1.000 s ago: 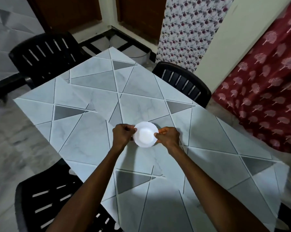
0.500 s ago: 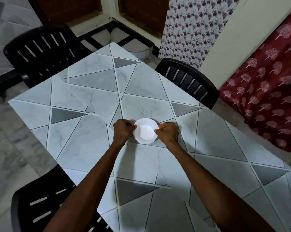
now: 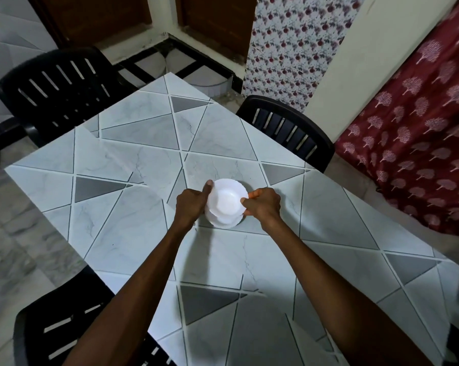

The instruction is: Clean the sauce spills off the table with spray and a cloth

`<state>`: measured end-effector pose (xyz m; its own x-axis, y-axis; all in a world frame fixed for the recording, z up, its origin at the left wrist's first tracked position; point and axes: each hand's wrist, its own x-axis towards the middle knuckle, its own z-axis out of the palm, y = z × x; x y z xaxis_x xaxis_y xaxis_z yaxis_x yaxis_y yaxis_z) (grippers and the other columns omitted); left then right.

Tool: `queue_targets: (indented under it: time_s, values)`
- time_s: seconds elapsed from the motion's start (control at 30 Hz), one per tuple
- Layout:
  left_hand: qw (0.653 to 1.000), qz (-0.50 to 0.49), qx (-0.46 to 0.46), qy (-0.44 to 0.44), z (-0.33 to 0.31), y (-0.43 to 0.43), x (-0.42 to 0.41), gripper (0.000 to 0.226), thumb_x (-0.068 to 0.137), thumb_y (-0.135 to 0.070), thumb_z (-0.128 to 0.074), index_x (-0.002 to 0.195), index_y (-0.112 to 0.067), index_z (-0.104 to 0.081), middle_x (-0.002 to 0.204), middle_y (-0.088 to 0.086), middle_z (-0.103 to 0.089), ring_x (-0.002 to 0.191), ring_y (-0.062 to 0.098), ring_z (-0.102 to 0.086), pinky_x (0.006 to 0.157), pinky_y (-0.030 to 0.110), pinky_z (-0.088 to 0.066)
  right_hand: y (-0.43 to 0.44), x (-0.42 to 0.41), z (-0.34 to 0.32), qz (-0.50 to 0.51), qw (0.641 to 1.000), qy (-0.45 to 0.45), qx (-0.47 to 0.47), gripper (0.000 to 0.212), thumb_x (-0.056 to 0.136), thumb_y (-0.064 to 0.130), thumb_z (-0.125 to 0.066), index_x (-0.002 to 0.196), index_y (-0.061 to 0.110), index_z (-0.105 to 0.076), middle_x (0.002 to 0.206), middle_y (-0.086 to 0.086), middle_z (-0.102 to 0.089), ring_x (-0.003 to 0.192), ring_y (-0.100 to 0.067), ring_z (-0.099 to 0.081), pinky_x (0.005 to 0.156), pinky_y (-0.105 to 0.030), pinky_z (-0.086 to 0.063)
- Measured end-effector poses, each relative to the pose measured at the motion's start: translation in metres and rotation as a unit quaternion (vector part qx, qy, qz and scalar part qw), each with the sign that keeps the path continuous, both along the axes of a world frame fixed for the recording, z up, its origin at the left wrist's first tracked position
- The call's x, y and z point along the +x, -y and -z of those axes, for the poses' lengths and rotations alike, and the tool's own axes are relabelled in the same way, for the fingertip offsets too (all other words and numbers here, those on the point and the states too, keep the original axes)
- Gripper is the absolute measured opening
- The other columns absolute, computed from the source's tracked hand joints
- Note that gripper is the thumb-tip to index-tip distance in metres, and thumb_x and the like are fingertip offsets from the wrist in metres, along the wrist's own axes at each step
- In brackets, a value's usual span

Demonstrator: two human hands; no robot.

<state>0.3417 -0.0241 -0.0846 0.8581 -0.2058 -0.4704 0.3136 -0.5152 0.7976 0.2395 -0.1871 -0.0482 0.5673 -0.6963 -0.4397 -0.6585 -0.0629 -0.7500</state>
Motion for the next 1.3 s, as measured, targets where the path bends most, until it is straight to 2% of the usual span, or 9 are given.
queue_targets:
  time_s: [0.1,0.23,0.33,0.5,0.7,0.83,1.13,1.2,1.3]
  values:
    - [0.999,-0.019,-0.033,-0.008,0.002,-0.001,-0.001,0.068,0.076,-0.079,-0.05,0.062,-0.017,-0.075,0.071,0.002,-0.074,0.08,0.027,-0.07,0.082,0.044,-0.057,0.008,-0.02,-0.005,0.068,0.996,0.034,0.035,0.021,0.077,0.003,-0.079,0.07,0.014,-0.062,0.086,-0.008,-0.072,0.07,-0.025,-0.072,0.072,-0.045,-0.065]
    - [0.996,0.038,0.006,0.078,0.006,-0.006,-0.015,0.008,0.073,-0.02,-0.07,0.076,-0.013,-0.073,0.082,0.001,-0.075,0.086,0.023,-0.069,0.082,0.042,-0.057,0.022,-0.076,0.01,0.143,0.988,0.029,0.042,0.016,0.079,0.0,-0.079,0.076,0.007,-0.066,0.097,-0.018,-0.072,0.08,-0.032,-0.071,0.072,-0.045,-0.064]
    - [0.996,0.017,0.001,0.084,0.006,-0.011,-0.027,0.026,0.068,-0.003,-0.07,0.091,-0.015,-0.068,0.086,0.0,-0.07,0.085,0.024,-0.068,0.076,0.044,-0.058,0.023,-0.121,0.023,0.173,0.984,-0.004,0.038,0.015,0.079,0.0,-0.08,0.078,0.008,-0.067,0.096,-0.019,-0.072,0.084,-0.033,-0.072,0.071,-0.046,-0.064]
    - [0.997,0.008,-0.031,0.065,0.019,-0.016,-0.039,0.038,0.058,-0.011,-0.06,0.094,-0.021,-0.069,0.087,0.003,-0.071,0.083,0.027,-0.07,0.07,0.048,-0.061,0.014,-0.154,0.038,0.176,0.984,-0.031,0.02,0.017,0.078,0.001,-0.081,0.076,0.013,-0.068,0.093,-0.015,-0.074,0.083,-0.032,-0.073,0.058,-0.034,-0.063]
    - [0.994,-0.035,-0.096,0.028,0.014,-0.013,-0.054,0.034,0.073,0.011,-0.063,0.103,-0.004,-0.07,0.092,0.012,-0.069,0.087,0.03,-0.068,0.062,0.032,-0.061,0.011,-0.154,0.042,0.162,0.985,-0.053,-0.024,0.013,0.081,0.004,-0.079,0.08,0.012,-0.068,0.09,-0.012,-0.074,0.059,-0.019,-0.066,0.053,-0.033,-0.062]
    - [0.993,-0.04,-0.106,0.026,0.014,-0.006,-0.062,0.033,0.074,0.012,-0.064,0.104,-0.001,-0.069,0.096,0.016,-0.069,0.084,0.03,-0.066,0.055,0.024,-0.058,0.012,-0.156,0.045,0.163,0.984,-0.059,-0.042,0.01,0.08,0.006,-0.08,0.086,0.01,-0.072,0.092,-0.012,-0.075,0.063,-0.022,-0.067,0.041,-0.021,-0.054]
    - [0.997,-0.042,-0.069,0.02,0.015,0.0,-0.065,0.037,0.077,-0.004,-0.073,0.113,-0.008,-0.064,0.105,0.012,-0.069,0.098,0.033,-0.067,0.084,0.048,-0.059,0.009,-0.161,0.047,0.167,0.984,-0.056,-0.035,0.013,0.08,0.015,-0.083,0.085,0.013,-0.072,0.091,-0.009,-0.075,0.058,-0.017,-0.066,0.067,-0.044,-0.064]
    - [0.997,-0.05,-0.063,0.02,0.01,0.0,-0.068,0.039,0.082,-0.01,-0.073,0.119,-0.007,-0.06,0.106,0.009,-0.066,0.1,0.029,-0.065,0.091,0.043,-0.055,0.009,-0.163,0.045,0.161,0.985,-0.046,-0.042,0.014,0.08,0.025,-0.082,0.078,0.024,-0.068,0.091,-0.007,-0.077,0.076,-0.027,-0.073,0.083,-0.045,-0.062]
    - [0.996,-0.064,-0.031,0.057,0.005,-0.003,-0.081,0.047,0.085,-0.016,-0.071,0.127,-0.004,-0.053,0.119,0.016,-0.062,0.103,0.025,-0.058,0.089,0.031,-0.045,0.004,-0.175,0.033,0.119,0.985,-0.057,-0.115,0.015,0.09,0.026,-0.073,0.097,0.013,-0.072,0.105,-0.009,-0.075,0.103,-0.03,-0.068,0.088,-0.031,-0.05]
